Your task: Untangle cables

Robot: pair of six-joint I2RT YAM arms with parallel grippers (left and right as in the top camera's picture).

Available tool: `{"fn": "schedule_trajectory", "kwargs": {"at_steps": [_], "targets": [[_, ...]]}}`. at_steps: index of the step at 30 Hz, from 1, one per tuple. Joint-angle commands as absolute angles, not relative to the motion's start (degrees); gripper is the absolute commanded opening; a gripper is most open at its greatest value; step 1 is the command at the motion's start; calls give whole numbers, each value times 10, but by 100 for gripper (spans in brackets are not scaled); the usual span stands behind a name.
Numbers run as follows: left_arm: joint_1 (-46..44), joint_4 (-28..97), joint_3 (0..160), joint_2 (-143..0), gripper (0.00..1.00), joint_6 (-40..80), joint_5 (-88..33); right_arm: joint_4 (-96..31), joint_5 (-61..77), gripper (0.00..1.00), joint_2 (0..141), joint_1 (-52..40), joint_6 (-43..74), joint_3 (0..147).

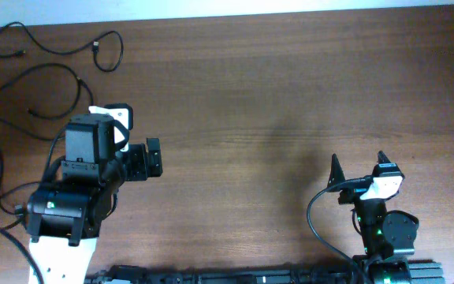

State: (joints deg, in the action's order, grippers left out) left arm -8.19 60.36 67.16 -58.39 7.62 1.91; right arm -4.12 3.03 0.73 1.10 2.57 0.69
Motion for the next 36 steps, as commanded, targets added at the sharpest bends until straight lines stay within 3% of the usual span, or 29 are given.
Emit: {"fn": "schedule_trajectory", "kwargs": {"at_steps": [1, 9, 12, 15, 19, 27, 33, 36], "targets": [[-82, 603, 671, -580, 99, 83, 13, -43, 25, 98, 3, 15, 22, 3], [-82, 634, 643, -538, 99, 81, -32, -43, 25, 98, 3, 15, 22, 3], [-64, 550, 510, -383, 99, 81, -37, -43, 25, 98, 3, 15, 22, 3], [-55, 562, 419, -240, 98, 81, -32, -43, 25, 98, 3, 15, 22, 3], [-55, 440, 314, -193, 99, 32, -35, -43, 25, 98, 3, 15, 22, 3], [-32, 58, 60, -38, 99, 30, -33, -43, 25, 98, 3, 15, 22, 3], [17, -2, 4, -3, 99, 29, -33, -43, 25, 98, 3, 15, 22, 3], [17, 25, 5, -3, 98, -13, -34, -43, 25, 98, 3, 15, 22, 3]]}}
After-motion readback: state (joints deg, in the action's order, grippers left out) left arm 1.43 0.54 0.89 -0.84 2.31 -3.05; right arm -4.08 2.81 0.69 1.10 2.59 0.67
